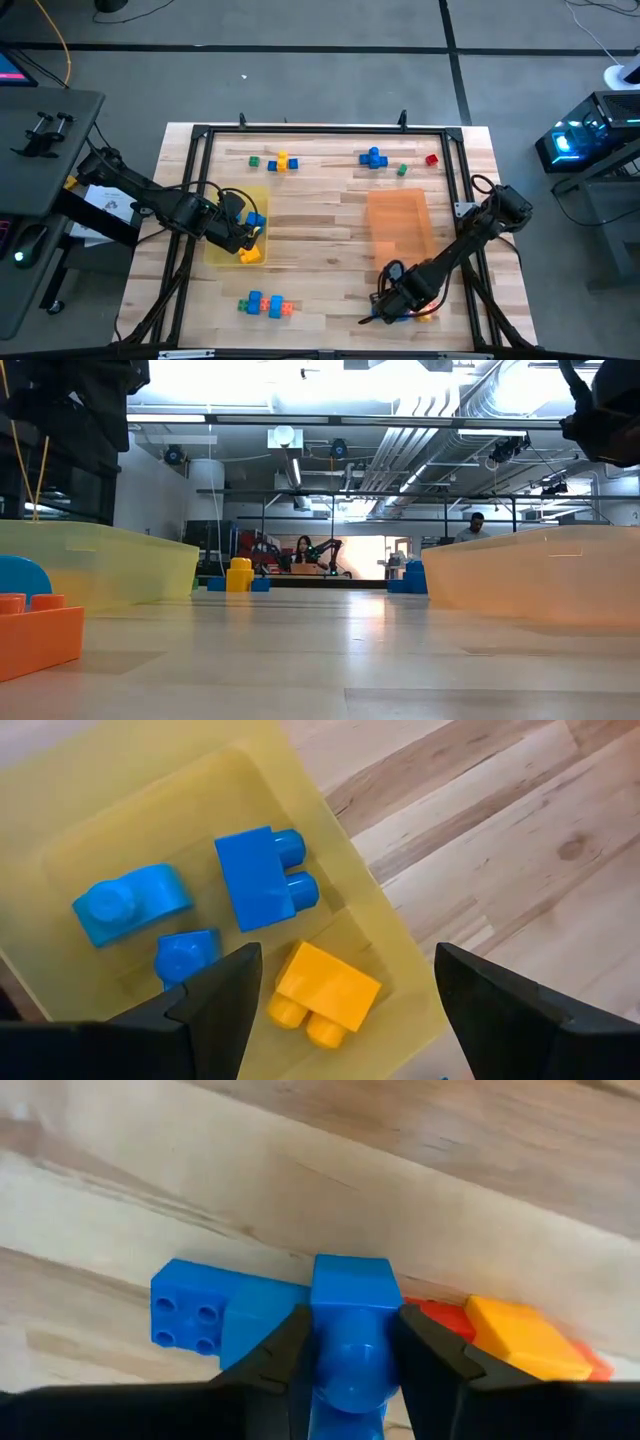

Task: Sort blocks by size
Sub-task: Put the large blue game piece into the yellow bin

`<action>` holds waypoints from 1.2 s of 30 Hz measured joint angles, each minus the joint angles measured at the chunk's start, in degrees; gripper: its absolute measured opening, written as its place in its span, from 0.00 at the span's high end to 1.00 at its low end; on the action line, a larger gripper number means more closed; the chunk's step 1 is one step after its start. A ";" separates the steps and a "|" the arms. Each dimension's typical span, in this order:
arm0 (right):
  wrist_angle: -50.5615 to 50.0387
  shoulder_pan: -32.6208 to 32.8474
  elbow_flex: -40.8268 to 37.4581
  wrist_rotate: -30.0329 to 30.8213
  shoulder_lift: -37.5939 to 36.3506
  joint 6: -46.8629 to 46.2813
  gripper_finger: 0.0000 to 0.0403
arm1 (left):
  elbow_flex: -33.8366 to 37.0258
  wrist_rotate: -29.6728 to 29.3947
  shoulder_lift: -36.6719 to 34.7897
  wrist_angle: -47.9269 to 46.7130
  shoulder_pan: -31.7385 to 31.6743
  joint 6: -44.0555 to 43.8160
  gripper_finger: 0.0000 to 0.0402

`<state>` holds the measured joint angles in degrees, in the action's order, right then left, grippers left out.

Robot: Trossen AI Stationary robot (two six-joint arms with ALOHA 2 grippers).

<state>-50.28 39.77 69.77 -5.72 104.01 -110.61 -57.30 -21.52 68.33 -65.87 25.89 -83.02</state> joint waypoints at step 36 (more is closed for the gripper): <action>48.57 -31.93 24.99 17.23 7.35 69.47 0.74 | 0.00 -29.83 -17.29 47.62 16.84 36.00 0.30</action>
<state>-1.71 7.84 94.76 11.50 111.35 -41.13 -57.30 -51.35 51.04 -18.24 42.73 -47.02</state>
